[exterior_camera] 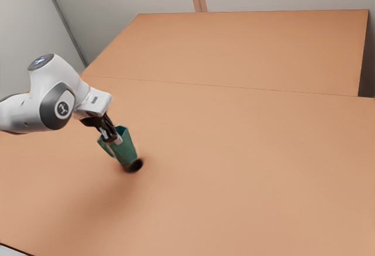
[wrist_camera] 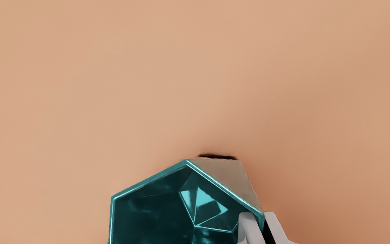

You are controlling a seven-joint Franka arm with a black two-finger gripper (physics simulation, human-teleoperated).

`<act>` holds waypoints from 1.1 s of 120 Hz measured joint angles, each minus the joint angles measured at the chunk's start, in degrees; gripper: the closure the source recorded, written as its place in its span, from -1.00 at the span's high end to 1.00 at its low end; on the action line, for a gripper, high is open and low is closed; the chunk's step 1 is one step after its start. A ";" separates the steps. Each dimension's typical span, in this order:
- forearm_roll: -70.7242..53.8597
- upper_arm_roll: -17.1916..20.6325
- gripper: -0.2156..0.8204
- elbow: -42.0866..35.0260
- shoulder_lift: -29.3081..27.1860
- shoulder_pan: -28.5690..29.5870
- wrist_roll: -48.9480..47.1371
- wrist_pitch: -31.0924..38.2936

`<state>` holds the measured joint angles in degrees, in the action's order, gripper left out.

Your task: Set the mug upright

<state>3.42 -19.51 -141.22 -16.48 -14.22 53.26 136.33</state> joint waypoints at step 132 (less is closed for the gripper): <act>-3.09 0.55 0.06 1.27 1.13 3.56 -25.57 -8.35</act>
<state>0.34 -18.96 -139.95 -15.35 -10.67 27.69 127.99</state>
